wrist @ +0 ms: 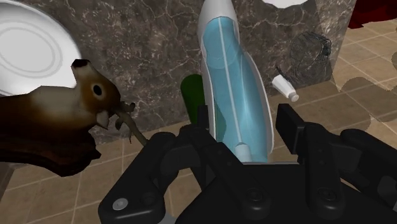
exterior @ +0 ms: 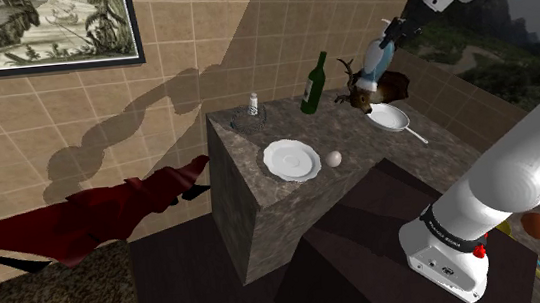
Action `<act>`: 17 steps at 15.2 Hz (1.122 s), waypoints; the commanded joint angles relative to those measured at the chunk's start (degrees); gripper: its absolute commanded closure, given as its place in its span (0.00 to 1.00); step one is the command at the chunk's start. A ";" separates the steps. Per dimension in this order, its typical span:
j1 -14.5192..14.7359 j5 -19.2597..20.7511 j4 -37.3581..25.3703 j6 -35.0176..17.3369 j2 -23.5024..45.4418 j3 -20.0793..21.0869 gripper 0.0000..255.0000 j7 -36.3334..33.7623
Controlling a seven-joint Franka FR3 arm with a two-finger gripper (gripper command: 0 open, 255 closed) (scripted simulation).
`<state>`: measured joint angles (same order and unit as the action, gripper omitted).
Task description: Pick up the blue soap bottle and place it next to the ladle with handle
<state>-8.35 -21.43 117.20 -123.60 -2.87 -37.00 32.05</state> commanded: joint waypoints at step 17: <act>-13.14 14.22 19.01 0.50 -19.35 -9.27 1.00 13.73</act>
<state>-20.59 -8.01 136.03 -123.79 -21.52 -45.44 44.65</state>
